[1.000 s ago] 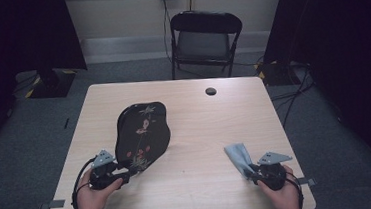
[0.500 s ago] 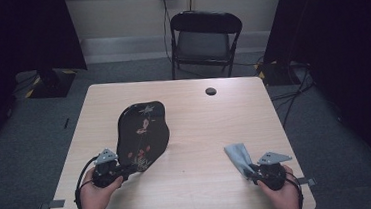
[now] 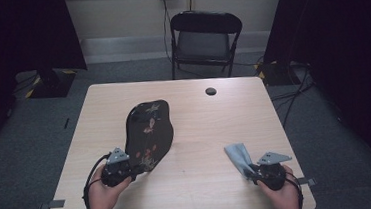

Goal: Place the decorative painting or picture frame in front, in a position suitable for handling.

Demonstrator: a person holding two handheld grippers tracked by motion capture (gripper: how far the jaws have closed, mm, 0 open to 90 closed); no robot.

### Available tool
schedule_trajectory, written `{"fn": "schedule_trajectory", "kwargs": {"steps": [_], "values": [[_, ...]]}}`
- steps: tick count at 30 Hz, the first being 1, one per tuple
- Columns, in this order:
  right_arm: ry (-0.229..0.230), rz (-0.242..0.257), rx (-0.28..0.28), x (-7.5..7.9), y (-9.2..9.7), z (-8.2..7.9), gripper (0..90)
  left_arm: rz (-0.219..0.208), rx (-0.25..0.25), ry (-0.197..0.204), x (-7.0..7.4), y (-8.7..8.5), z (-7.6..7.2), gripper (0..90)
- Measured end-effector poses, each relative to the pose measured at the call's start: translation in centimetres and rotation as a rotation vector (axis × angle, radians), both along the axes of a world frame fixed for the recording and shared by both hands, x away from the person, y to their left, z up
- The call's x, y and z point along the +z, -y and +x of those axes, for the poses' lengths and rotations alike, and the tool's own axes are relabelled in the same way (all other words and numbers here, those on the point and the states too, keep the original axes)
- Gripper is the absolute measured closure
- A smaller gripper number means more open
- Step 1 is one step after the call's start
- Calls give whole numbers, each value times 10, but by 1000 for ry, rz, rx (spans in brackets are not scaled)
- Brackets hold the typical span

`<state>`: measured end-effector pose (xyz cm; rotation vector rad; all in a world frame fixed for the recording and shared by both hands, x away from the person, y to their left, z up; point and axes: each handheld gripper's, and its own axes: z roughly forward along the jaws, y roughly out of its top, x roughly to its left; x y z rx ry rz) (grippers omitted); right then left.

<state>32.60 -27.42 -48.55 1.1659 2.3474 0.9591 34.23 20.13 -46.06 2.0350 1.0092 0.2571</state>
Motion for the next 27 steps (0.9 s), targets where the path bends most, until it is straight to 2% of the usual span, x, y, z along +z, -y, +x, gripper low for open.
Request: {"fn": "schedule_trajectory", "kwargs": {"steps": [8, 12, 17, 20, 25, 27], "values": [[-1, 11, 0, -1, -1, 0, 683, 5, -86, 0, 0, 23, 1, 787], [-6, 12, 4, 0, -2, 1, 683, 12, -111, -3, 1, 35, 2, 787], [1, 6, 8, 0, -3, 1, 675, 7, -112, -7, 1, 43, 7, 787], [-6, 11, 2, 0, -3, 1, 608, 4, -106, -17, 1, 42, 8, 785], [13, 24, -9, 7, -2, 0, 566, -3, -96, -23, 2, 41, 7, 782], [18, 28, -30, 11, -2, 1, 531, -14, -91, -28, 3, 38, 7, 742]]}}
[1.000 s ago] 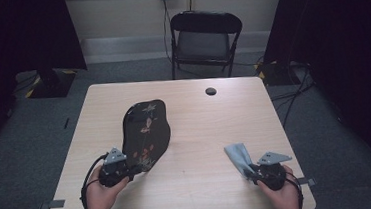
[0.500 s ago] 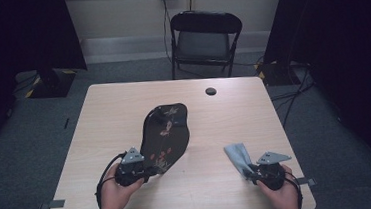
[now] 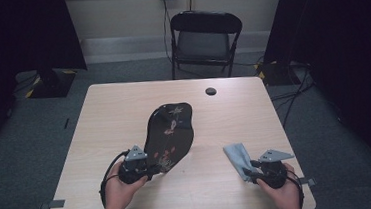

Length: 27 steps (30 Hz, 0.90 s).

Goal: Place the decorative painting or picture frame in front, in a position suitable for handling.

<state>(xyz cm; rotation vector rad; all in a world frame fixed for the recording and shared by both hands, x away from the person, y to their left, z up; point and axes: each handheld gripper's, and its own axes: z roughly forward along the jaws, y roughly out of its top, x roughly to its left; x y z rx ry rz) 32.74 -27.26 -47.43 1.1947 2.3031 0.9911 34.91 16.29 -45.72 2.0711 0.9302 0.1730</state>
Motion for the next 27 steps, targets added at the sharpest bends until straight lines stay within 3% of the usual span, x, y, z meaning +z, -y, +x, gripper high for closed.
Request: {"fn": "schedule_trajectory", "kwargs": {"steps": [4, 9, 15, 18, 21, 25, 27], "values": [[-13, 6, -40, 0, 1, 5, 507, -12, 20, -35, 1, -8, -1, 678], [-44, 21, -65, -4, 0, 14, 444, -5, 37, -43, -1, -13, -3, 597], [-69, -22, -51, -5, -13, 14, 447, -16, 44, -72, 1, -15, -4, 501], [-78, -29, -74, -9, -16, 16, 448, -15, 49, -54, 2, -15, -4, 462], [-77, -19, -94, -9, -16, 17, 524, -3, 47, -43, 4, -17, -4, 433], [-97, -13, -117, -7, -17, 18, 595, -21, 44, -28, 2, -16, -3, 369], [-98, -9, -116, -7, -18, 18, 668, -13, 39, -36, 2, -16, -3, 372]]}}
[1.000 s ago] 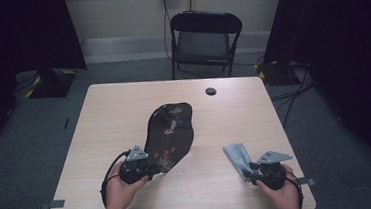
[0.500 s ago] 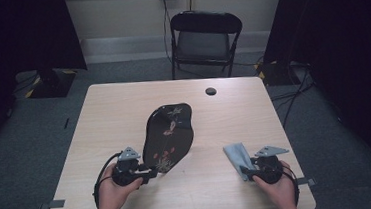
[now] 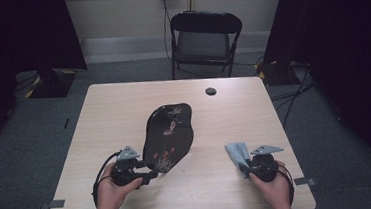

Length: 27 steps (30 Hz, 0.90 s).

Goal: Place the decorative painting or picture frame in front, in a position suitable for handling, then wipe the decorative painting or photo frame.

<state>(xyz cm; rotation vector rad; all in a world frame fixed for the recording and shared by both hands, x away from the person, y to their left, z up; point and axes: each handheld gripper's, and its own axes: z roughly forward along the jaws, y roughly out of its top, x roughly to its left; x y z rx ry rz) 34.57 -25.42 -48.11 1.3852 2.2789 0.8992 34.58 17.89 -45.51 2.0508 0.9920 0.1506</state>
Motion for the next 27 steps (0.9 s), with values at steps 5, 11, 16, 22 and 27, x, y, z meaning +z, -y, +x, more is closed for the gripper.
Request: {"fn": "schedule_trajectory", "kwargs": {"steps": [5, 11, 16, 22, 27], "values": [[-3, 22, 6, 0, -1, -1, 758, -1, 7, -6, 1, 1, -1, 338], [-3, 16, 5, 0, -3, -3, 793, -24, 8, -30, 6, 2, -3, 280], [-21, 42, 1, 1, -2, -2, 803, -30, 18, -36, 5, 2, -2, 243], [-26, 42, 8, 2, -2, -3, 809, -47, 28, -54, 5, 3, -1, 234], [-38, 46, 40, 5, -3, -4, 812, -34, 15, -50, 7, 5, -1, 277]]}}
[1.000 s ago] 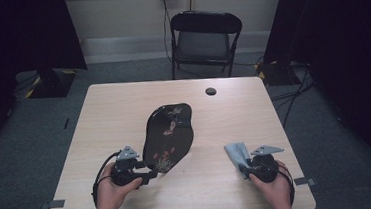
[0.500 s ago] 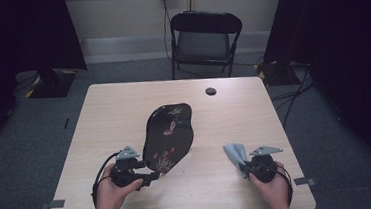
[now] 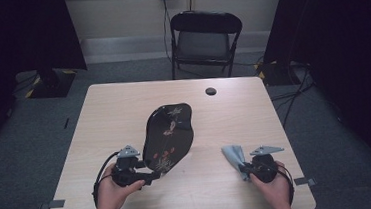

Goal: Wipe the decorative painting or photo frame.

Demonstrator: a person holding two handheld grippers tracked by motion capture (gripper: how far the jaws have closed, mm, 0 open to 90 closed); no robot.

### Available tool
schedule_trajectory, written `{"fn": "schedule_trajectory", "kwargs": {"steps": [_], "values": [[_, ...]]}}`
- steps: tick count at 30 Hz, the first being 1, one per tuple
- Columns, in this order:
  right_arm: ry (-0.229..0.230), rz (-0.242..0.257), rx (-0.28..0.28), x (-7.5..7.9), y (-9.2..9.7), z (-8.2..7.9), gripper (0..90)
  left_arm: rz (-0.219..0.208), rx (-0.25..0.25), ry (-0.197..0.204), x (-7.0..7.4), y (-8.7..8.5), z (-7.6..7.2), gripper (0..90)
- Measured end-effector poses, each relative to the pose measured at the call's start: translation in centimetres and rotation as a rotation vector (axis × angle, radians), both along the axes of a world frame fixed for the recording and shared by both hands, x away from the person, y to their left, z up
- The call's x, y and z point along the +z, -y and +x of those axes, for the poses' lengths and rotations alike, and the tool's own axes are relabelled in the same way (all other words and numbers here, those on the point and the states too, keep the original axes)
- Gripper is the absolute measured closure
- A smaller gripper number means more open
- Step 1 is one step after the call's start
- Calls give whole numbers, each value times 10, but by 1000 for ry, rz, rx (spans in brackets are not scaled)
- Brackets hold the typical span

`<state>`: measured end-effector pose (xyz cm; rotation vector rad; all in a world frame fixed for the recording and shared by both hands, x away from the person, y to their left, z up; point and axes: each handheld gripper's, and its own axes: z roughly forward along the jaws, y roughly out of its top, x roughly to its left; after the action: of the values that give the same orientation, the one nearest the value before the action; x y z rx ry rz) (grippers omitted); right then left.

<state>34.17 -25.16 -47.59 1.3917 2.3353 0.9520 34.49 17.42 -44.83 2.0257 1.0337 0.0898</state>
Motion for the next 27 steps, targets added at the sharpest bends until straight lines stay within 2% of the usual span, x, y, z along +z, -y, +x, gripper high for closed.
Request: {"fn": "schedule_trajectory", "kwargs": {"steps": [13, 19, 27], "values": [[4, -15, 100, 9, -16, -2, 813, 15, 1, 20, 3, 3, 1, 473], [4, -17, 129, 14, -23, -2, 813, 24, 9, 27, 4, 3, 2, 562], [13, -30, 179, 27, -30, -2, 814, 34, 16, 22, 4, 2, 3, 680]]}}
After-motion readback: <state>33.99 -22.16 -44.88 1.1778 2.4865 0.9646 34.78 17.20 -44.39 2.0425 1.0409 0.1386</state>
